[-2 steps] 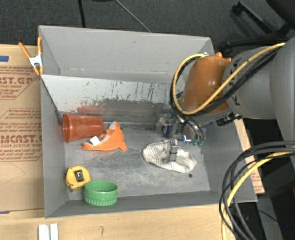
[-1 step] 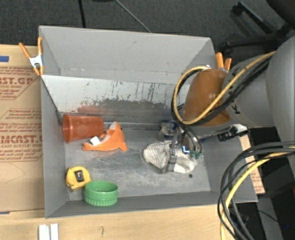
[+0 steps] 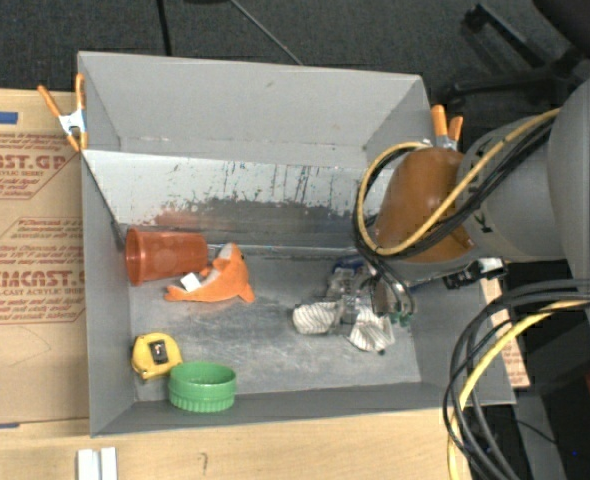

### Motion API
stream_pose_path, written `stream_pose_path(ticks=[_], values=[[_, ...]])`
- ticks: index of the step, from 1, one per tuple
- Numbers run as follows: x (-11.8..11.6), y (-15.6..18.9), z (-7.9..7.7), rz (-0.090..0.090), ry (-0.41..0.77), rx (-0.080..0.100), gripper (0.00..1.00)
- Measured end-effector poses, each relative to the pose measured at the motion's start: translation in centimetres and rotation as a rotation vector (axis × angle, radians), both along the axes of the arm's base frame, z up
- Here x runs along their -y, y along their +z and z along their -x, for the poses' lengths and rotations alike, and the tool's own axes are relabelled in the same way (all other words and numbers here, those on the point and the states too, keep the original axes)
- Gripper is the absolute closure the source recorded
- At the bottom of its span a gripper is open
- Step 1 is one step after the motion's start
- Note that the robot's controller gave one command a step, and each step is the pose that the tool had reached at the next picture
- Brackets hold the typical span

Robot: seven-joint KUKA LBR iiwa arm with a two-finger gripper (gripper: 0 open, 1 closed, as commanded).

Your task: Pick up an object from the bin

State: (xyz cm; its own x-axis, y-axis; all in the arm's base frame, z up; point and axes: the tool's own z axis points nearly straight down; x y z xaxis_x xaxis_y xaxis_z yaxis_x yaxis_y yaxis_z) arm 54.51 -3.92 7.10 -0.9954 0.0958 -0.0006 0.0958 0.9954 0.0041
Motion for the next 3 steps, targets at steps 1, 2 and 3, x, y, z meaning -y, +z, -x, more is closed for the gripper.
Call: stream_pose_path(ticks=[1,2,3], values=[[0.0,0.0,0.0,0.000,0.000,0.000,1.00],[0.3,8.0,2.9,0.003,0.010,0.000,1.00],[0.3,8.0,2.9,0.003,0.010,0.000,1.00]])
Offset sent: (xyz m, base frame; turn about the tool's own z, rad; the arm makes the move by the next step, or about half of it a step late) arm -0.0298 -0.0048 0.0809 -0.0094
